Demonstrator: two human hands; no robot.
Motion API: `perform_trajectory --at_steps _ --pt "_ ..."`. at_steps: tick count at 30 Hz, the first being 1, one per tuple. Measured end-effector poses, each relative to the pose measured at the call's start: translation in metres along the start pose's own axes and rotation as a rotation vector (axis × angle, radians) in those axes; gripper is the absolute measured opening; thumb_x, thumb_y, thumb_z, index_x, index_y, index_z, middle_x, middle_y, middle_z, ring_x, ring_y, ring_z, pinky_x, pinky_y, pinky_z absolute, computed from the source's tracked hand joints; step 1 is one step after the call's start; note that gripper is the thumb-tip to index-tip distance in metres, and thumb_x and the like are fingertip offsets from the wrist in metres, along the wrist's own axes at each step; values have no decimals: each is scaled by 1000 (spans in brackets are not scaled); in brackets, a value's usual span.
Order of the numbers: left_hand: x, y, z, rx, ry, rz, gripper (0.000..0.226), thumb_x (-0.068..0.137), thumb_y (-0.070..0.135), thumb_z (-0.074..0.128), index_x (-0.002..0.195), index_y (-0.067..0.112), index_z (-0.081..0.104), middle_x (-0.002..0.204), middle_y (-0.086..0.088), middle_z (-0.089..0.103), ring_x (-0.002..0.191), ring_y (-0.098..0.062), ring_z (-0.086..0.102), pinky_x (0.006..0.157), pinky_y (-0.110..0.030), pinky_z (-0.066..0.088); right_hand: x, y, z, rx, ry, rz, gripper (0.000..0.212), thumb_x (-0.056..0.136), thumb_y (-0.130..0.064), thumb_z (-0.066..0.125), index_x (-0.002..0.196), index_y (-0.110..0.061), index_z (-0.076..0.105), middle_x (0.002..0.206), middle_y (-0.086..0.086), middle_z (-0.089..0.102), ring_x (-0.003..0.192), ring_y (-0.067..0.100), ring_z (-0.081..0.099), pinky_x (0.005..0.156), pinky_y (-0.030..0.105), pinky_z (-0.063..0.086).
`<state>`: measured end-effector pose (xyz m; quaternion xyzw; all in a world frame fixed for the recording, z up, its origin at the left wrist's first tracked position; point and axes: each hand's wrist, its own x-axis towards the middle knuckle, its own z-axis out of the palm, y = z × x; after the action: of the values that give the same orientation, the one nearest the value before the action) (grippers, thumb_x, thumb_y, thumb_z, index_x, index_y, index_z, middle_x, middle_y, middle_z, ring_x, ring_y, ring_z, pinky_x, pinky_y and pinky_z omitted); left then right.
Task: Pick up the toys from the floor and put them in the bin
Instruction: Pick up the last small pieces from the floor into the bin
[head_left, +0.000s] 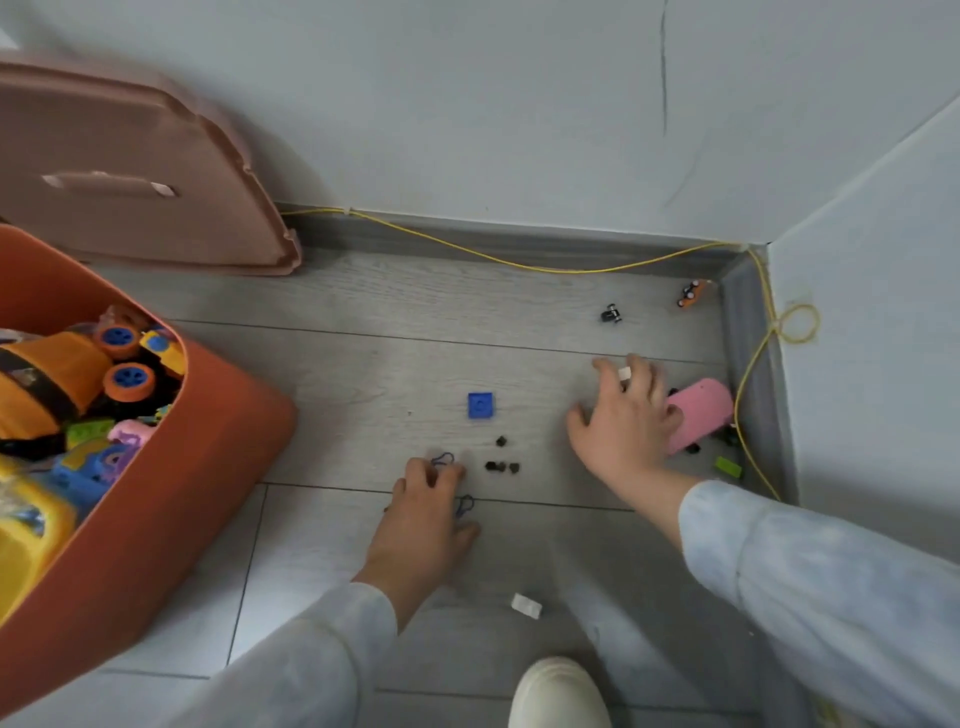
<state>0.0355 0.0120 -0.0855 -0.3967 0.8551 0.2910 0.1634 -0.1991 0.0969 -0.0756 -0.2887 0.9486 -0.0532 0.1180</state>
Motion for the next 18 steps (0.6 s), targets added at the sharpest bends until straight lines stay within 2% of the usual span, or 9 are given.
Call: perform_trajectory --at_steps 3,5,8,10,13,15,18 --pt "6 2 5 -129 59 38 45 91 31 63 135 27 51 131 -3 41 117 -26 54 99 -41 50 7 23 0 -67 -110 204 75 82 -59 54 148 -35 25 162 11 6 149 41 0 101 74 24" --pt "10 4 4 -151 71 79 39 91 21 62 129 24 57 125 -5 46 108 -28 59 96 -39 50 6 37 1 -10 -176 261 76 83 -65 52 148 -34 27 163 9 2 149 43 -5 104 74 25" --pt "15 4 1 -139 69 91 39 89 16 60 128 21 59 124 -6 48 103 -27 60 96 -35 49 3 47 3 6 -222 125 81 83 -74 48 146 -26 35 163 4 9 150 42 -4 109 66 25" --pt "16 6 -1 -124 68 105 40 88 16 60 127 22 59 122 -5 49 104 -26 58 95 -32 48 0 45 1 -6 -207 -9 77 85 -74 47 142 -22 45 161 3 21 150 39 3 113 60 27" --pt "16 10 -1 -109 59 123 42 86 20 60 128 24 58 121 -2 47 110 -24 53 97 -34 48 -8 39 -1 66 -131 -229 53 87 -59 60 123 -20 64 148 5 42 143 36 25 109 55 38" --pt "16 13 -1 -97 58 129 44 86 23 61 130 24 57 122 0 46 113 -22 50 97 -36 49 -13 38 1 92 -105 -335 38 81 -43 70 108 -17 69 137 9 48 132 35 37 103 51 44" --pt "14 17 0 -58 66 150 48 85 26 62 132 25 55 123 0 43 116 -21 46 97 -35 49 -16 34 0 146 -140 -241 29 75 -21 72 102 -16 67 144 14 37 130 40 35 109 43 38"
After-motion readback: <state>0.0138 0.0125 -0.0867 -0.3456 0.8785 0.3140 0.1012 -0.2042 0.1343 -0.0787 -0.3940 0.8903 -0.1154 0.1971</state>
